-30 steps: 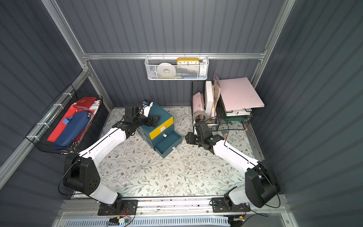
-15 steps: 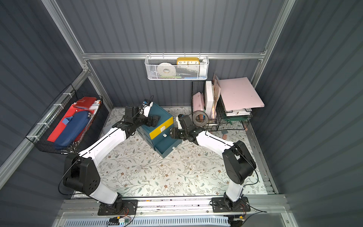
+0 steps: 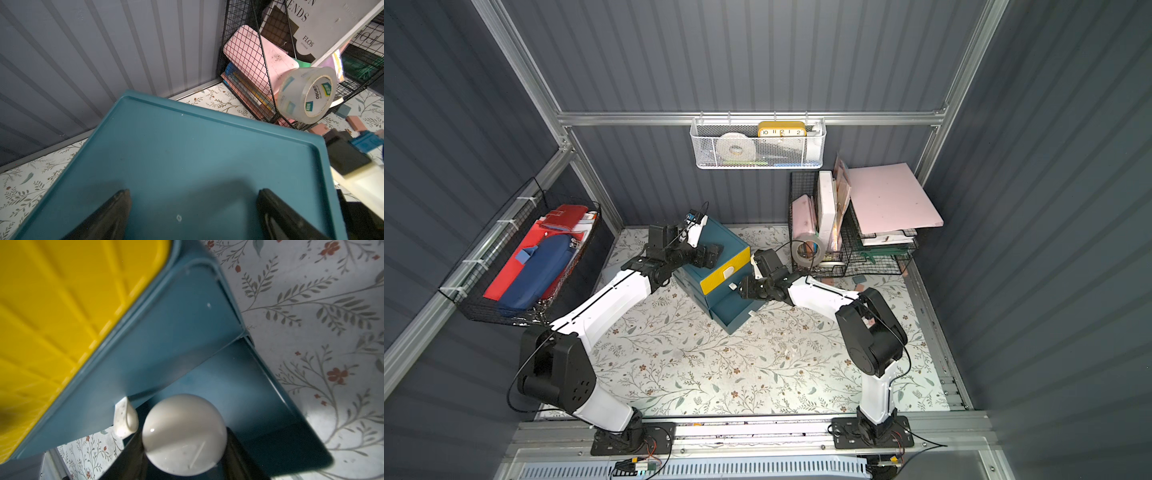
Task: Put the bluetooth earphones in the drawer according to color
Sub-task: Place the bluetooth earphone in the drawer.
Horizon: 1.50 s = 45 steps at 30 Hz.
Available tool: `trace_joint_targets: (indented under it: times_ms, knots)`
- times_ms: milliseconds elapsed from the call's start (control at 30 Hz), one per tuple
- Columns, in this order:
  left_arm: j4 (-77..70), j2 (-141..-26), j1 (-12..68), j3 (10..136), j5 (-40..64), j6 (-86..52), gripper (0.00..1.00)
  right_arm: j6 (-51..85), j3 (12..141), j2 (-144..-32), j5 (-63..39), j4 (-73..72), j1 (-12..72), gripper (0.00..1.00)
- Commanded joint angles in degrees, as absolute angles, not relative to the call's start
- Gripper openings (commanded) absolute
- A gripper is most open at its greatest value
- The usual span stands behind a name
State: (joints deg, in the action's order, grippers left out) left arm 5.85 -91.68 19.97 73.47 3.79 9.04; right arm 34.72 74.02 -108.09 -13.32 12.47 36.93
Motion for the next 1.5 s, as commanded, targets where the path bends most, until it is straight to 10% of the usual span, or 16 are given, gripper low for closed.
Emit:
trace_joint_targets:
  times_ms: [0,267,467,1467]
  knots:
    - [17.3,-94.2,21.0,71.6,2.9,10.7,0.99,34.9,76.1,-108.3,-13.6,12.7,37.3,0.09]
    - [17.3,-94.2,20.9,71.5,2.8,10.7,0.99,35.0,76.1,-108.7,-13.6,13.2,37.4,0.55]
    - [17.3,-94.2,21.0,71.6,2.9,10.7,0.99,34.5,75.7,-108.0,-12.5,13.3,37.7,0.69]
    - [17.3,-94.3,21.1,71.7,3.0,10.6,0.99,30.8,70.1,-93.0,6.4,33.0,26.8,0.74]
